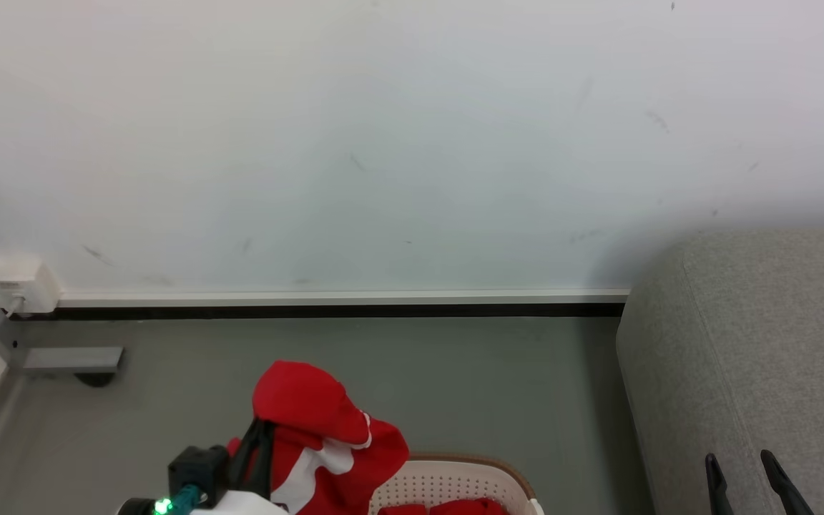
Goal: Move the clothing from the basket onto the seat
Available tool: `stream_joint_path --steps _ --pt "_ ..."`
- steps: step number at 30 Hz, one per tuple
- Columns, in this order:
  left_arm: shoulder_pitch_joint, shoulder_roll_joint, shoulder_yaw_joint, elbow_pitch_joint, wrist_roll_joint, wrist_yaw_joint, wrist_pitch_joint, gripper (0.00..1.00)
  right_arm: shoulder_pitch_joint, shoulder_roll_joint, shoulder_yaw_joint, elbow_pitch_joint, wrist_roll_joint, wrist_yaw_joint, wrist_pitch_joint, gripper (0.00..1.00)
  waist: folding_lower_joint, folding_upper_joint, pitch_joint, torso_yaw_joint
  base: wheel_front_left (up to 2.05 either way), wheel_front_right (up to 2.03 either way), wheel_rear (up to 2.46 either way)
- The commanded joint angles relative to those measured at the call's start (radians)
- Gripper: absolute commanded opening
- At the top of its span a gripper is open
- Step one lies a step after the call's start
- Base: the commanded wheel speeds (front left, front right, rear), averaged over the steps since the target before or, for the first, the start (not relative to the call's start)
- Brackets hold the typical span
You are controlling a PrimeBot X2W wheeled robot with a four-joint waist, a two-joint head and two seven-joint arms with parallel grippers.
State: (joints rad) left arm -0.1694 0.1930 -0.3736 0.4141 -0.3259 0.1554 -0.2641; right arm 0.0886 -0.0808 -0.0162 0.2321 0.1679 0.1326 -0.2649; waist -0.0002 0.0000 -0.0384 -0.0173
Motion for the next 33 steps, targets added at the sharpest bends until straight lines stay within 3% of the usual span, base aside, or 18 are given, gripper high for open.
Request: stream_joint_path --steps 1,21,33 --pt "0.011 0.009 0.005 -0.008 -0.002 0.003 -0.001 0.00 0.010 -0.008 -0.002 0.007 -0.001 -0.004 0.001 1.00 0.0002 0.0000 -0.002 0.003 0.00 0.00 0.00" --pt "0.024 0.021 0.008 -0.048 -0.002 0.002 -0.001 0.00 -0.006 -0.008 0.032 0.005 0.007 -0.004 0.001 1.00 0.0002 0.0000 -0.012 0.012 0.00 0.00 0.00" --pt "-0.019 0.012 -0.063 -0.134 0.035 -0.027 0.032 0.00 -0.049 -0.039 0.179 -0.072 0.002 -0.004 0.001 1.00 0.0002 0.0000 -0.018 0.010 0.00 0.00 0.00"
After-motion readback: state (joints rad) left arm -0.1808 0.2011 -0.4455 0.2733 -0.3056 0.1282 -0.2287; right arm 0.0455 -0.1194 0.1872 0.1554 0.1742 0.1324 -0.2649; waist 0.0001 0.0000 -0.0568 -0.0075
